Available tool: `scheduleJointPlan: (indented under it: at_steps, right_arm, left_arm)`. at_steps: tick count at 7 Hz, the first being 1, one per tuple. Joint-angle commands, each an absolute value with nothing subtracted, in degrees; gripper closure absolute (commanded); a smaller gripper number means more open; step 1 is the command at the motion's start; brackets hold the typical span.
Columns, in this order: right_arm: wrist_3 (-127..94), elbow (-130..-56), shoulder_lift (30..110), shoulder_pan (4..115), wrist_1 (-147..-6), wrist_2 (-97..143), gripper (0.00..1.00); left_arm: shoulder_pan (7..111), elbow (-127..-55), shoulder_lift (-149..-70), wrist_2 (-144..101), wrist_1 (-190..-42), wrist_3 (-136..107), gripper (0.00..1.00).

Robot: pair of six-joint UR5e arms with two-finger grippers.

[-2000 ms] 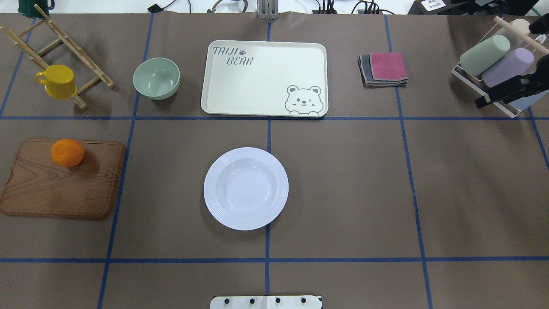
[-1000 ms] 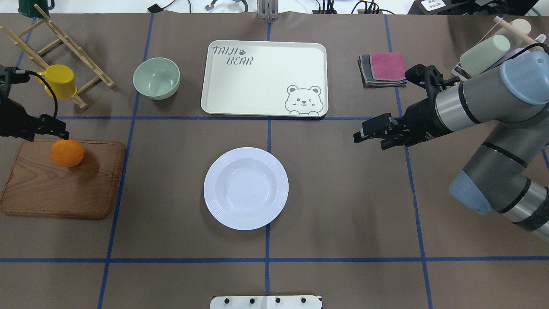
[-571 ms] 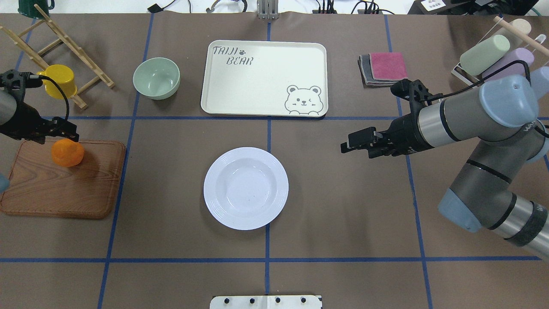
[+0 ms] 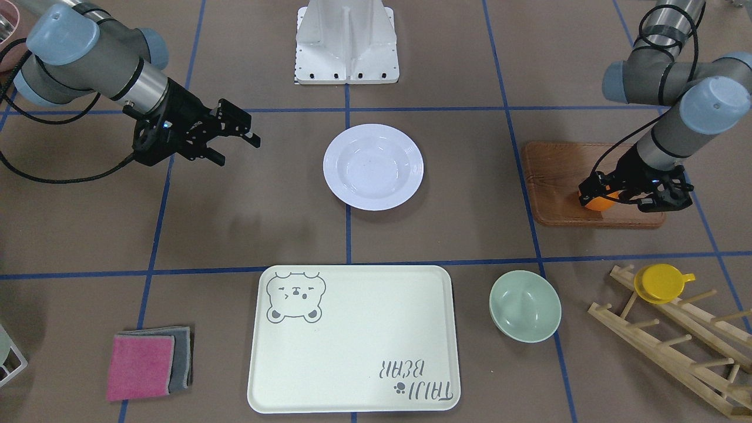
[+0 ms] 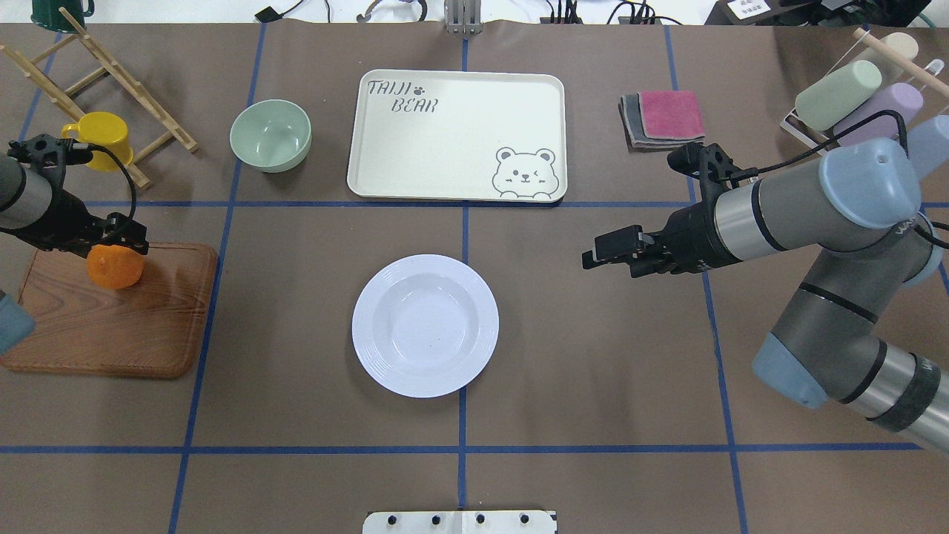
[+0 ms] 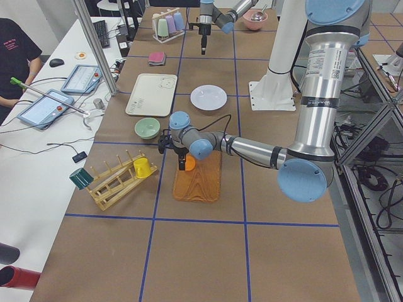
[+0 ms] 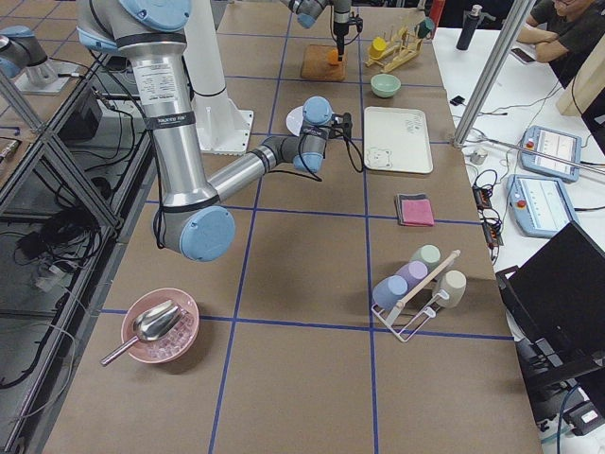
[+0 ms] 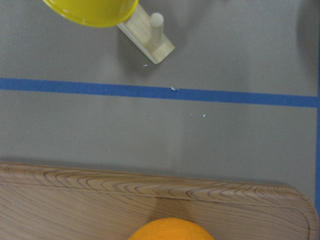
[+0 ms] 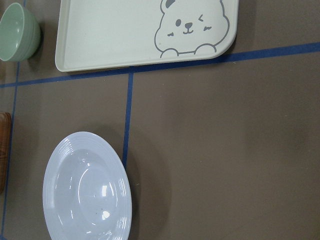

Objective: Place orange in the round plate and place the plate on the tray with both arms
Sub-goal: 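Lower the left gripper onto the orange while the right gripper moves toward the plate, then carry the orange onto the plate with the left gripper while the right grips the rim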

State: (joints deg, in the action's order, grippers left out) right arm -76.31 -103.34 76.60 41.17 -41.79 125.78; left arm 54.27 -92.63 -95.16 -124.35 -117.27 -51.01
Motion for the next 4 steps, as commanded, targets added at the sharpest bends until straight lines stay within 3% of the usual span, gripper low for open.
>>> scheduleJointPlan:
  at_steps: [1, 2, 4]
  right_arm:
    - [-76.6, -103.0, 76.4, 39.6, -41.7, 125.8, 0.00]
    - [-79.7, -102.7, 75.2, 37.2, -41.7, 125.2, 0.00]
    - [-80.9, -102.4, 73.9, 30.8, -40.9, 116.6, 0.00]
  left_arm:
    - [53.7, -92.8, -95.2, -123.7, -117.6, -52.7, 0.19]
    - [53.7, -93.1, -95.2, -124.1, -117.4, -53.7, 0.27]
    - [53.7, -94.7, -96.8, -124.5, -116.4, -56.5, 0.31]
